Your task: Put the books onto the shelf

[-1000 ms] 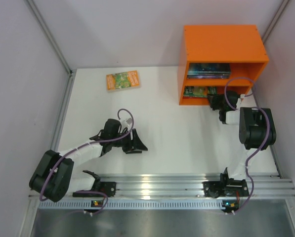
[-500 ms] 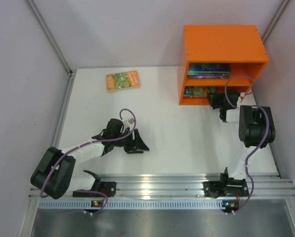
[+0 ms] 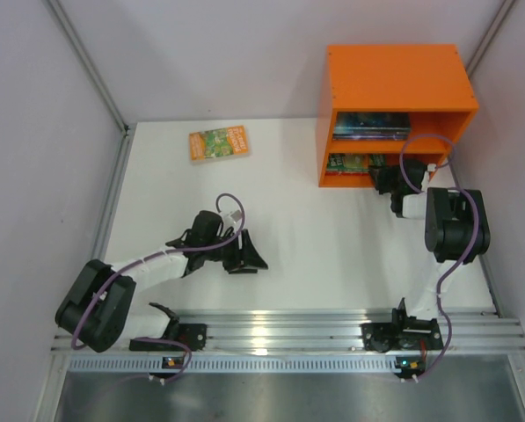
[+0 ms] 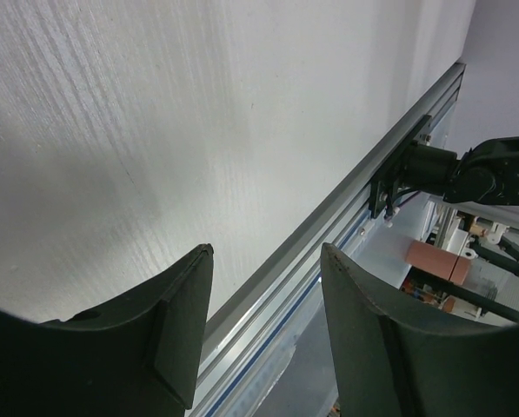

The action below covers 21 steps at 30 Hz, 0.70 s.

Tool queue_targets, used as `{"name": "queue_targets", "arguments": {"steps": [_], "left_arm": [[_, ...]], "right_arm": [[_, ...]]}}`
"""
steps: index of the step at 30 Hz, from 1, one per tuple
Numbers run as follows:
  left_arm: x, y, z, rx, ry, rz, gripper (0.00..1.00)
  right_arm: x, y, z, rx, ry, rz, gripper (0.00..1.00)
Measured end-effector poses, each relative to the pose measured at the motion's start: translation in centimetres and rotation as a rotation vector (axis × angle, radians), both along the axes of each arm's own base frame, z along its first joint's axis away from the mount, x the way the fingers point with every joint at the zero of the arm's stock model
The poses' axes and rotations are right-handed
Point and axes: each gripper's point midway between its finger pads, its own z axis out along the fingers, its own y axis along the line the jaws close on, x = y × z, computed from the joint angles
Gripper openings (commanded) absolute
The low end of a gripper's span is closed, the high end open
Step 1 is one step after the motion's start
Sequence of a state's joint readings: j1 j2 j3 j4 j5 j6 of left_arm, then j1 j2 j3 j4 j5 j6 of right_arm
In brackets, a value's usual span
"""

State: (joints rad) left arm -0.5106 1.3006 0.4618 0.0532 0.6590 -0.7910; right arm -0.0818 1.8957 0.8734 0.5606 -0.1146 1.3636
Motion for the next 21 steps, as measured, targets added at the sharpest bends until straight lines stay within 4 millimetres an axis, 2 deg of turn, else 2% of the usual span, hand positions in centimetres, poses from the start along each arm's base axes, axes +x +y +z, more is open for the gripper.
{"name": "queue_targets", "arguments": {"steps": [7,14,17,21], "left_arm": [[0.4,-0.2,0.6,-0.006,-0.013,0.013,0.58],[2.5,-0.8,3.4,-0.027,-0.095,0.039,0.58],[3.3,-0.8,4.5,-0.020,-0.134,0.060,0.59],[5.3,-0.7,6.6,0.026,-0.182,0.109,0.63]], "right_arm": [[-0.4,0.0,0.3,-0.015,0.012,0.008,0.30],[-0.8,0.0,4.3,-0.043,-0.065,0.018,0.37],[-1.9,0.4,5.4,-0.057,-0.099,0.037,0.41],[-4.9,1.7,4.8,-0.053,-0.098,0.100,0.50]]}}
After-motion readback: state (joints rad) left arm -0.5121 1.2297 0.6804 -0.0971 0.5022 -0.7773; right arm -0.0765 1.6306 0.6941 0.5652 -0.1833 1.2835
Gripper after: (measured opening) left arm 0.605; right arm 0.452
